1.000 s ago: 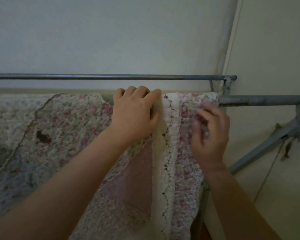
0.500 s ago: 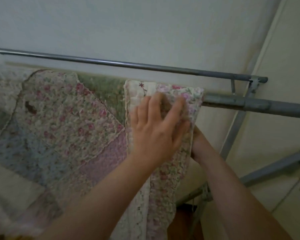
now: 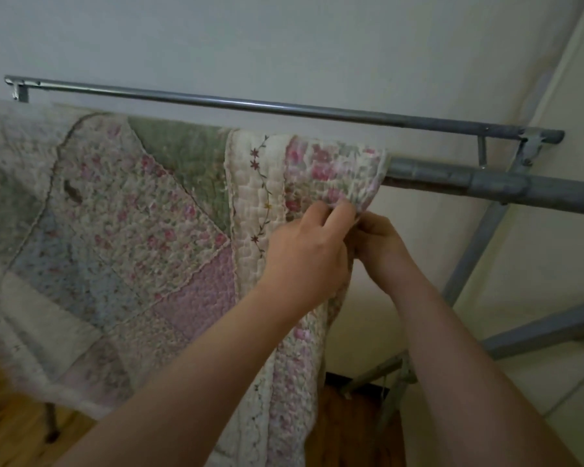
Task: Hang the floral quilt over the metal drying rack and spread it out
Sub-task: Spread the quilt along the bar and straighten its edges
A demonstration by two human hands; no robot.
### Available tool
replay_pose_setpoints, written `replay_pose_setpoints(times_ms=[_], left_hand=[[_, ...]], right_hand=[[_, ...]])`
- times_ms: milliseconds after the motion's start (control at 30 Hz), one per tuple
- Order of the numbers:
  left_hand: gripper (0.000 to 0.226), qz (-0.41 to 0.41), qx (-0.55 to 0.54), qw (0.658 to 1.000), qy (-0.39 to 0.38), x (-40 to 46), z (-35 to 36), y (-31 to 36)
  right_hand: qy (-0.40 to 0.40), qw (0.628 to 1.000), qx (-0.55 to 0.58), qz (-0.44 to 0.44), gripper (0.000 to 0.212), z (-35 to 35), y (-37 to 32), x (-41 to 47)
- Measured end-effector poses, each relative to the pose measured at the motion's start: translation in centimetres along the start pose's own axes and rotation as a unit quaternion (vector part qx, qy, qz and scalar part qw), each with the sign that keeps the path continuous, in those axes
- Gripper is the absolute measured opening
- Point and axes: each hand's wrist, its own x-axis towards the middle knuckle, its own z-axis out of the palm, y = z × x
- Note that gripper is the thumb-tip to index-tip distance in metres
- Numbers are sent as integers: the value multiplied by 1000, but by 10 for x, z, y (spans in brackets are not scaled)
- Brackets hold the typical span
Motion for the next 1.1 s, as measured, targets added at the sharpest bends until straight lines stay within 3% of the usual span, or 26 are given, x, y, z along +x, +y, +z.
replay_pose_setpoints(times_ms=[133,333,600,733,933,1100], left_hand=[[27,-29,-47,997,-45,-10,12,-1],[16,-65,-63,995,-34,-13,19,-2],[3,-62,-134,987,58,-5,13,15],[6,-61,-128,989,40,2,13,17],[14,-90,-101,991,7,-15,18,21],[12,-75,-115,990,-12,-17,12,19]], right_hand=[[6,1000,-12,-26,35,-6,-13,6],[-36,996,-71,38,25,-6,4,-13],[-96,985,-119,83,50,-5,0,-27],[-124,980,-114,104,57,-3,5,-40],[-149,976,-108,120,40,-14,-4,-38],[-123,980,-95,121,38,-11,-7,-44]])
